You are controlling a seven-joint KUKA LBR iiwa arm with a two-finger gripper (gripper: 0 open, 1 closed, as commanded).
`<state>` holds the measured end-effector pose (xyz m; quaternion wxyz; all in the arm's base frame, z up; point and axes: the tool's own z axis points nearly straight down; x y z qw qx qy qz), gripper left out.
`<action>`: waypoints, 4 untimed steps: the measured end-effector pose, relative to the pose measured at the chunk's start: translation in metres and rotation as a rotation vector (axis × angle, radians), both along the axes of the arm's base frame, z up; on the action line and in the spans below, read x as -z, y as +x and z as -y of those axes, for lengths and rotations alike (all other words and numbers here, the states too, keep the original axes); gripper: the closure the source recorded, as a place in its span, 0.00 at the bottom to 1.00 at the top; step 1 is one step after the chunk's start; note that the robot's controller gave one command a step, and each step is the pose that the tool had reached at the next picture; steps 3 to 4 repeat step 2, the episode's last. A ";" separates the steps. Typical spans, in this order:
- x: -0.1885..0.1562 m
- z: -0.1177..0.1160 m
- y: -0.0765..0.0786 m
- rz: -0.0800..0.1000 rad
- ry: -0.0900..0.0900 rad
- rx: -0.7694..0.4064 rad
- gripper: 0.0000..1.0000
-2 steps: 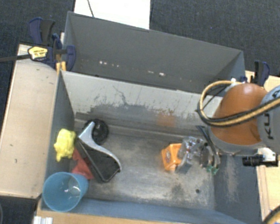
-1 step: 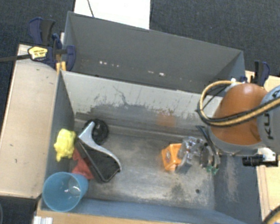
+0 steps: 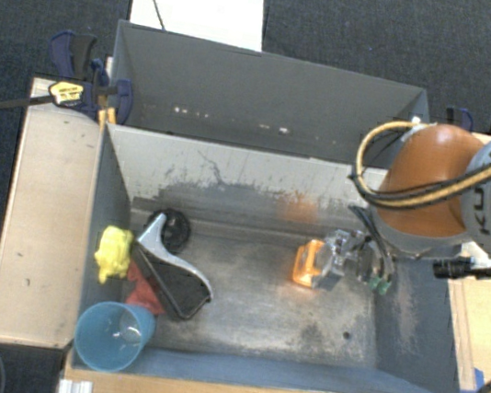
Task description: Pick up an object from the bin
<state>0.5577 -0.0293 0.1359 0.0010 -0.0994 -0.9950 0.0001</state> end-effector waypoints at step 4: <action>-0.084 -0.013 0.016 0.015 -0.001 -0.002 1.00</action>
Offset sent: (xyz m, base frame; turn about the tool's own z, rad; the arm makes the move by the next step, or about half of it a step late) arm 0.0249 0.0259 0.0654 -0.0001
